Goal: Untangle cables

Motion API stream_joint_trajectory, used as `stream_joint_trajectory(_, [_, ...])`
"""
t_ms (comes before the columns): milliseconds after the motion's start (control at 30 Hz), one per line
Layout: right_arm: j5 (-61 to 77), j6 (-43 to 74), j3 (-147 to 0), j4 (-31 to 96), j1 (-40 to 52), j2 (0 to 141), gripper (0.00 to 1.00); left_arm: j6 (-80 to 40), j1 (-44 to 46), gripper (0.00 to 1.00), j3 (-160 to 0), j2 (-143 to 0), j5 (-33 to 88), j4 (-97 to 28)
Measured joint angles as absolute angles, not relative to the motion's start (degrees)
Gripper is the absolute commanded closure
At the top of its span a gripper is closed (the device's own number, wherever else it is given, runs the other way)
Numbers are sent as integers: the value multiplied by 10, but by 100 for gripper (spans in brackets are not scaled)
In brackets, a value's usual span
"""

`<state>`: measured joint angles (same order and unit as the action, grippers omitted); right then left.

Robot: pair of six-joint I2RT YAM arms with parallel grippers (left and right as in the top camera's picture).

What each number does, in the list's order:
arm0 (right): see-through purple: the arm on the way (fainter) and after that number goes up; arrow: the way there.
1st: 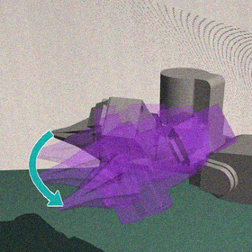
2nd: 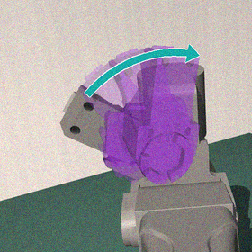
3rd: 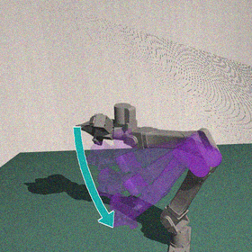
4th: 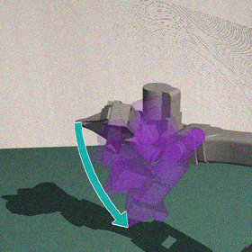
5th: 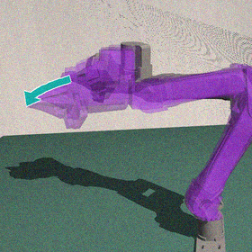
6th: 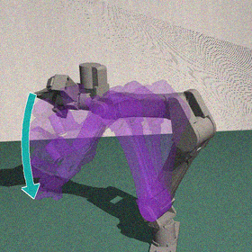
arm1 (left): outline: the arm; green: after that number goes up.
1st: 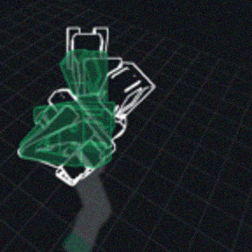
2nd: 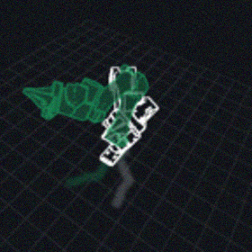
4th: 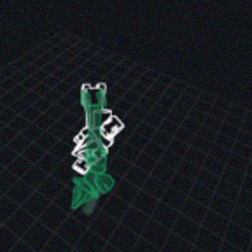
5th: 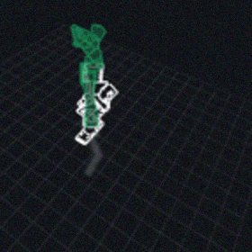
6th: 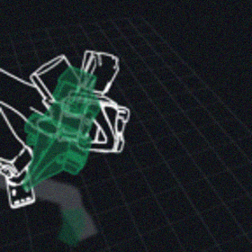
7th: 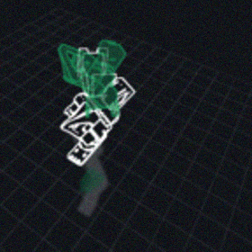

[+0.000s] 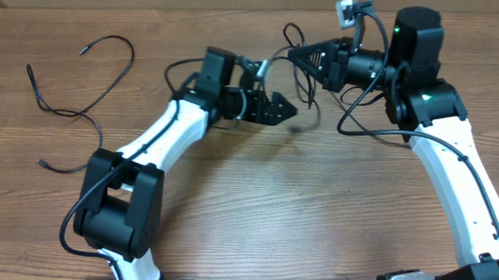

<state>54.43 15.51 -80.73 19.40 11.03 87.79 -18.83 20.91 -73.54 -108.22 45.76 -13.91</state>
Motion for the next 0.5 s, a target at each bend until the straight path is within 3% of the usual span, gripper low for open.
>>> stream_joint_trajectory(233, [409, 131, -807, 279, 134, 881, 96, -227, 231, 0, -735, -1082, 433, -110])
stream_joint_trajectory(500, [351, 121, -807, 280, 136, 881, 96, -438, 193, 1, -735, -1082, 186, -267])
